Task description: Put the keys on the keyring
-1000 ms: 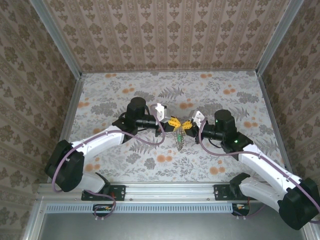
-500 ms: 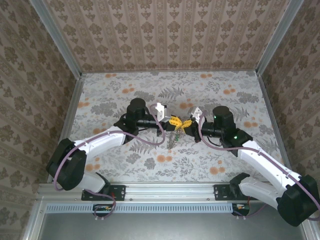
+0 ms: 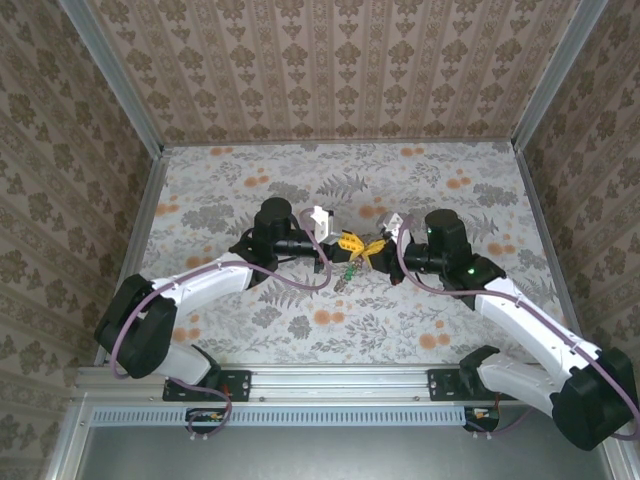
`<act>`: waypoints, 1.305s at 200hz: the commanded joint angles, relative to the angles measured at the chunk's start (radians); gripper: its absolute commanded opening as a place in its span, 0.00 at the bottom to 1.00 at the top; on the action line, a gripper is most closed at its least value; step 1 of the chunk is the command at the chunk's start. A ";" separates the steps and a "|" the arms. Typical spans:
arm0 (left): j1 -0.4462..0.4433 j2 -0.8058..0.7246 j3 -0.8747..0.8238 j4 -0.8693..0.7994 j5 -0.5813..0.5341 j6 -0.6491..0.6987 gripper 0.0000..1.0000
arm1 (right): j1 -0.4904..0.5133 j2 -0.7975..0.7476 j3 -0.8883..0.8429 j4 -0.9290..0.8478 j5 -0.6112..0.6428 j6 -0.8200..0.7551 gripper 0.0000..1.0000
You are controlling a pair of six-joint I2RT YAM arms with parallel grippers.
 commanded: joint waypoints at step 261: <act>0.001 -0.093 0.045 -0.270 -0.056 0.207 0.00 | -0.031 -0.007 0.022 -0.066 -0.060 -0.007 0.00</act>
